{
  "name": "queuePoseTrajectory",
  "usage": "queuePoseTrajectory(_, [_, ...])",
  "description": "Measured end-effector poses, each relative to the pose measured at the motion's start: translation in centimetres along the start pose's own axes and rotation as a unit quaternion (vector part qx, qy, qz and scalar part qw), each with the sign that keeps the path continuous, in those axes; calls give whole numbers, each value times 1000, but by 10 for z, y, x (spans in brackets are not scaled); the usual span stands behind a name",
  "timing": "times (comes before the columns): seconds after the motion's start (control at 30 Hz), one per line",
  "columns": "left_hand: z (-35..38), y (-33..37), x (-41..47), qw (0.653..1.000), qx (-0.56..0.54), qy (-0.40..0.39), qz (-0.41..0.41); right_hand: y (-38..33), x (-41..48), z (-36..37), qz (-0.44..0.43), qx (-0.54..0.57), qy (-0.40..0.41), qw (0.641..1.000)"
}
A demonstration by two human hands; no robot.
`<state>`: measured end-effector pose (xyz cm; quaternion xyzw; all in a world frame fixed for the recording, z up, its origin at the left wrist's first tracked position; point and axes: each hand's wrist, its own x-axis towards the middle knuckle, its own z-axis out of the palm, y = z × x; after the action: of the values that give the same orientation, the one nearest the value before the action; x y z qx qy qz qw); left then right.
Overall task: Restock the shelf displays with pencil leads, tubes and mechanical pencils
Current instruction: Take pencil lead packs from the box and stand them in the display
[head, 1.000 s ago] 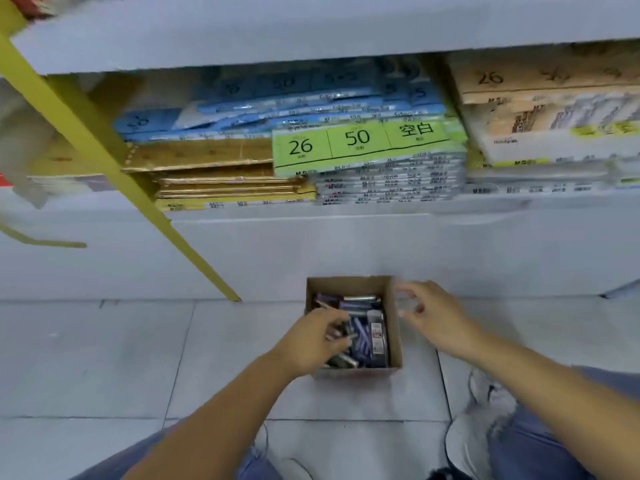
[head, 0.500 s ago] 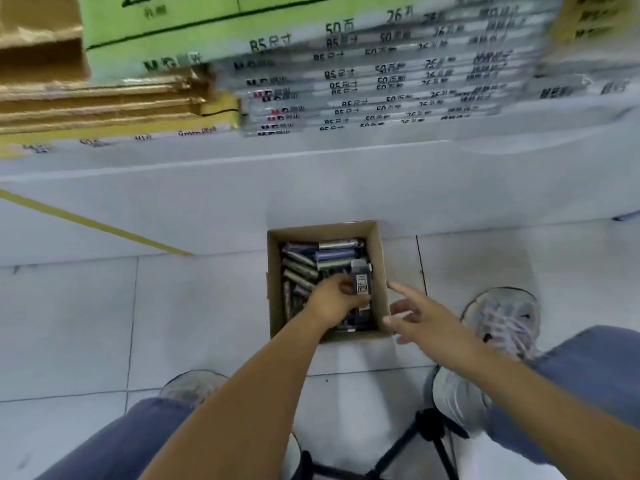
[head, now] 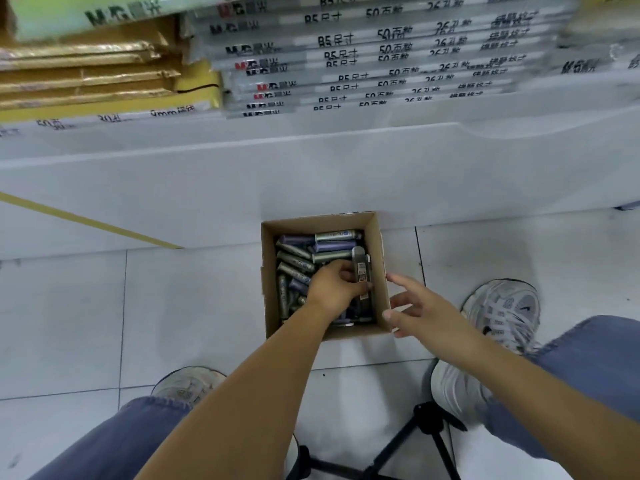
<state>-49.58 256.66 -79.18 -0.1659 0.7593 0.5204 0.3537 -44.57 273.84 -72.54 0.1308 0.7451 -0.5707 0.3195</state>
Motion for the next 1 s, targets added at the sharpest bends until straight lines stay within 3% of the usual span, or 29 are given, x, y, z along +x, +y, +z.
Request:
queuePoseTrajectory(0.3, [-5,6,6,994,-99,-50,-22,-4,-1,-1,-1,0,-19,1000])
queuePoseTrajectory(0.63, [-5,12,-4,994,-110,-16,9,-6,-4,-2,17,-4,-27,999])
queuePoseTrajectory(0.73, [-25,20,-18,986,-167,-18,3,-12,-6,-5,38,-25,-35,998])
queuePoseTrajectory(0.8, [-47,23,-36,973,-229,-25,14,-21,-9,-6,-13,-123,35,992])
queuePoseTrajectory(0.87, [-74,22,-60,966,-254,-5,47,-39,-13,-3,-128,-195,127,964])
queuePoseTrajectory(0.93, [-101,16,-83,963,-253,43,87,-61,-11,6,-191,-192,98,958])
queuePoseTrajectory(1.0, [-121,3,-103,954,-265,87,109,-78,1,23,-184,-240,-12,953])
